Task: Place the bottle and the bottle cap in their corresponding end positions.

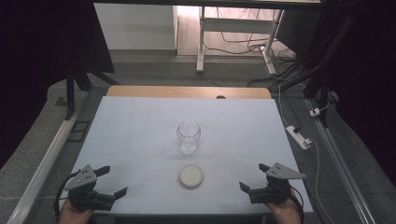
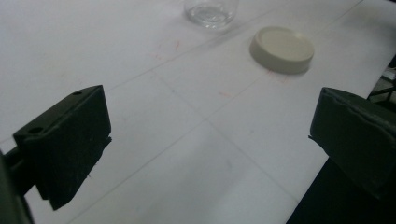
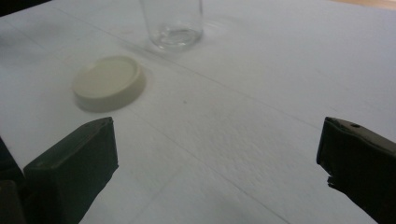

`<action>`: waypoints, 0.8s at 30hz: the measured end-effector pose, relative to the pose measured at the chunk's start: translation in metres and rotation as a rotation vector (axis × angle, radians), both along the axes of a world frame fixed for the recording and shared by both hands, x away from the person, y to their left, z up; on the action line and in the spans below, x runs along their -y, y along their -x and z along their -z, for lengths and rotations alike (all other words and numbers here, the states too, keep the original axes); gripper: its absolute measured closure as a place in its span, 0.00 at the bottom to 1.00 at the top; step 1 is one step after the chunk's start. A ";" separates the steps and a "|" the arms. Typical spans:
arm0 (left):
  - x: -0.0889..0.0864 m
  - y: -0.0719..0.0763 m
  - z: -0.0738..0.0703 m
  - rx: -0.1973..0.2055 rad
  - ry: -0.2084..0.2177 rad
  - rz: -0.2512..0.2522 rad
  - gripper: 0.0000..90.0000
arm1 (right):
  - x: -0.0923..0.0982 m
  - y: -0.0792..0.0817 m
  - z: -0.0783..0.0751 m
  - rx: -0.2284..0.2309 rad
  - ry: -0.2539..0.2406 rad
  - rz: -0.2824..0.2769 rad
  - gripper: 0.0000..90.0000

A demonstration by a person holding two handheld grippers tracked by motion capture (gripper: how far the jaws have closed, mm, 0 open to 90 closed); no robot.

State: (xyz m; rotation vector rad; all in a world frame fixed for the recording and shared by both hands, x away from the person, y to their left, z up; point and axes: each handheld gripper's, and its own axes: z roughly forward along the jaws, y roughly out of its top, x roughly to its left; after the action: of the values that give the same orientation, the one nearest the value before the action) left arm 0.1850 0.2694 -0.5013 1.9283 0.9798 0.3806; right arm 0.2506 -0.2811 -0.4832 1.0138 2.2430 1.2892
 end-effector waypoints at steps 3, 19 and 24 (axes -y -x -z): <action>-0.004 0.005 0.003 -0.016 -0.021 -0.024 0.00 | 0.009 0.003 0.002 -0.016 -0.008 0.025 0.00; -0.019 0.021 0.019 -0.107 -0.131 -0.096 0.00 | 0.028 0.016 0.010 -0.092 0.031 0.115 0.00; -0.021 0.021 0.020 -0.118 -0.114 -0.094 0.00 | 0.028 0.018 0.010 -0.097 0.051 0.113 0.00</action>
State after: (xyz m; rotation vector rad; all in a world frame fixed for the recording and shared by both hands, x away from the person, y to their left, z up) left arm 0.1635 0.2904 -0.5210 2.0306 1.1503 0.3875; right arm 0.2326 -0.3092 -0.4932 1.1893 2.2411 1.1525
